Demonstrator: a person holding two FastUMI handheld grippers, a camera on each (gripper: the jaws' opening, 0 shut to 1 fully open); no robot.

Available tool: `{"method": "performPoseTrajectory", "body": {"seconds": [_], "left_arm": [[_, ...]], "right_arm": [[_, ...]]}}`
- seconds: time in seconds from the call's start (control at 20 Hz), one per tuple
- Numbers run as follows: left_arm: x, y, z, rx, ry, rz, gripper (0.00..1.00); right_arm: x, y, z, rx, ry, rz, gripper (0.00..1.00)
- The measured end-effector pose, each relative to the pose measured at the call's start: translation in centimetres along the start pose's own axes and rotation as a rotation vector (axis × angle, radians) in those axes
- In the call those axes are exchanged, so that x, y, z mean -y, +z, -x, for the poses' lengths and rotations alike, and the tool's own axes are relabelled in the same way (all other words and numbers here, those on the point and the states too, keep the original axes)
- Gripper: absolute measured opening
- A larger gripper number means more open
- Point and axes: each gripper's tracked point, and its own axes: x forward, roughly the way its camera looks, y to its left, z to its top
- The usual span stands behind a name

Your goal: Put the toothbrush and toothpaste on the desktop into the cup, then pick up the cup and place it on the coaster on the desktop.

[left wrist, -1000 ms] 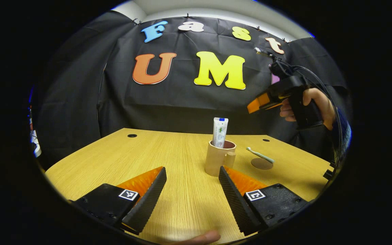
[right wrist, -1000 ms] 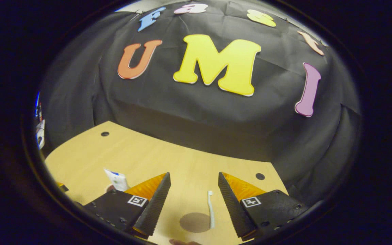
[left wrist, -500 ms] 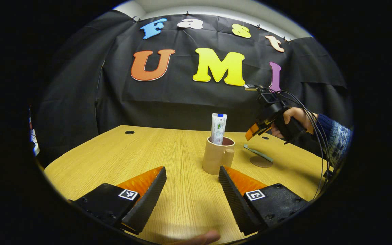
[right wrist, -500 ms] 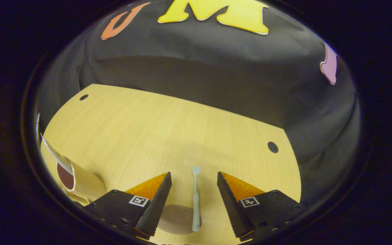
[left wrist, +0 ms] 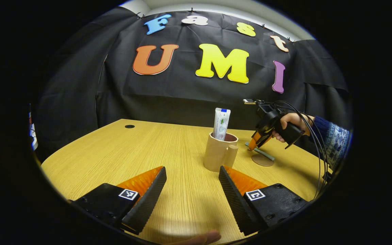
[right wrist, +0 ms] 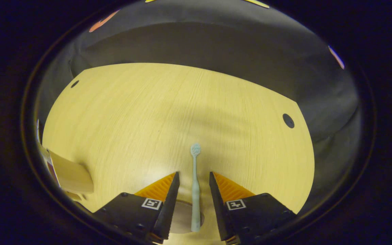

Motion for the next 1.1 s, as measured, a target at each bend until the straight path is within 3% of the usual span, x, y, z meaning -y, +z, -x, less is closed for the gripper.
{"method": "performPoseTrajectory", "body": {"seconds": [0.05,0.1,0.2,0.3,0.4,0.45,0.7,1.1], "left_arm": [[-0.1,0.2,0.0,0.005,0.003,-0.004,0.99],[-0.1,0.3,0.0,0.01,0.003,-0.004,0.99],[0.1,0.4,0.1,0.014,-0.002,0.001,0.99],[0.1,0.3,0.1,0.011,0.0,-0.004,0.99],[0.2,0.4,0.1,0.013,-0.002,-0.004,0.99],[0.3,0.5,0.2,0.016,-0.003,-0.006,0.99],[0.3,0.8,0.5,0.033,0.001,-0.028,0.99],[0.4,0.6,0.2,0.041,0.028,-0.05,0.99]], "right_arm": [[-0.2,-0.2,-0.1,-0.002,0.016,-0.002,0.58],[0.0,-0.1,0.2,-0.02,0.02,-0.015,0.49],[-0.5,-0.5,-0.4,-0.045,0.075,-0.06,0.19],[-0.5,-0.6,-0.7,-0.062,0.089,-0.095,0.09],[-0.3,0.0,-0.5,-0.062,0.095,-0.121,0.11],[-0.7,-0.6,-0.3,-0.068,0.101,-0.13,0.01],[-0.4,-0.5,1.2,-0.011,0.183,-0.177,0.0],[-0.3,1.2,13.4,0.322,0.249,-0.107,0.01]]}}
